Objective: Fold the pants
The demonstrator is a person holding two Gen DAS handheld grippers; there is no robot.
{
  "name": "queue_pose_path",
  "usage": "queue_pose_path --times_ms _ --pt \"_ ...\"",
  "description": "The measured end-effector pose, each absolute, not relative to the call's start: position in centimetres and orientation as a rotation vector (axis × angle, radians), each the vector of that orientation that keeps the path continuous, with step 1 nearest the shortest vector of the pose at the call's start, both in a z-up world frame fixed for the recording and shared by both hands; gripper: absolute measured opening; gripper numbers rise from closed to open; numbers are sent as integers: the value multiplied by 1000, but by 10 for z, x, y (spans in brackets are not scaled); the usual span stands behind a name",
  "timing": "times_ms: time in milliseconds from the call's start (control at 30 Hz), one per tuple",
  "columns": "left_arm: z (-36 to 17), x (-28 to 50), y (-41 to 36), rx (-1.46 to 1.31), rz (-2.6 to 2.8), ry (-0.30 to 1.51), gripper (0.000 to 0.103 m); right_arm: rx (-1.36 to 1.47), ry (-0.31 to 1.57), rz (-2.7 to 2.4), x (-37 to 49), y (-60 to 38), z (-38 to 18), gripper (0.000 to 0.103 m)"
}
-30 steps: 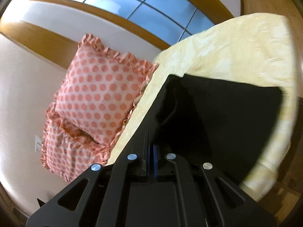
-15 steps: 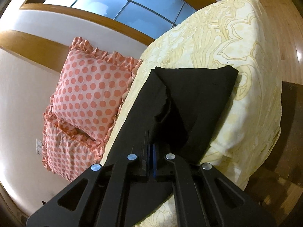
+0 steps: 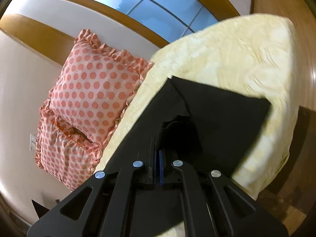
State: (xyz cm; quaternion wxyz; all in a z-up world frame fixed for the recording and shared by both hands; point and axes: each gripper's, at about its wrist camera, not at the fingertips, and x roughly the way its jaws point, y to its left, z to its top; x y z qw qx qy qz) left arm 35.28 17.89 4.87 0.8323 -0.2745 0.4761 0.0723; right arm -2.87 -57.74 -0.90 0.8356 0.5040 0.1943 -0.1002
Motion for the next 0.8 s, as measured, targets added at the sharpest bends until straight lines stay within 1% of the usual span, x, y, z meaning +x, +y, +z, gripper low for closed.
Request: queue_pose_path --times_ms 133,233,300,367,433,567,633,700,733,767,800 --pt "88 289 185 -530 117 908 10 1020 379 -214 -22 -583 12 2" --pt "117 203 192 -517 92 803 11 998 344 -212 -27 -587 25 2" --pt "124 158 196 -524 99 756 11 978 331 -234 -36 -591 30 2" --pt "110 100 200 -533 141 737 12 987 348 -257 -41 -594 24 2" --pt "86 62 204 -562 186 755 12 1019 391 -284 -42 -597 12 2" --pt "37 24 207 -662 245 807 11 1078 469 -323 -42 -600 -14 2" --pt "28 20 211 -688 243 792 11 1080 472 -322 -43 -601 -16 2" --pt "31 23 208 -663 251 782 14 1075 468 -320 -44 -601 -14 2" --pt "32 25 205 -649 259 776 18 1076 463 -318 -45 -601 -13 2" --pt "34 26 203 -632 271 766 25 1075 464 -318 -45 -601 -12 2" --pt "36 28 202 -623 273 760 27 1076 473 -319 -44 -602 -13 2"
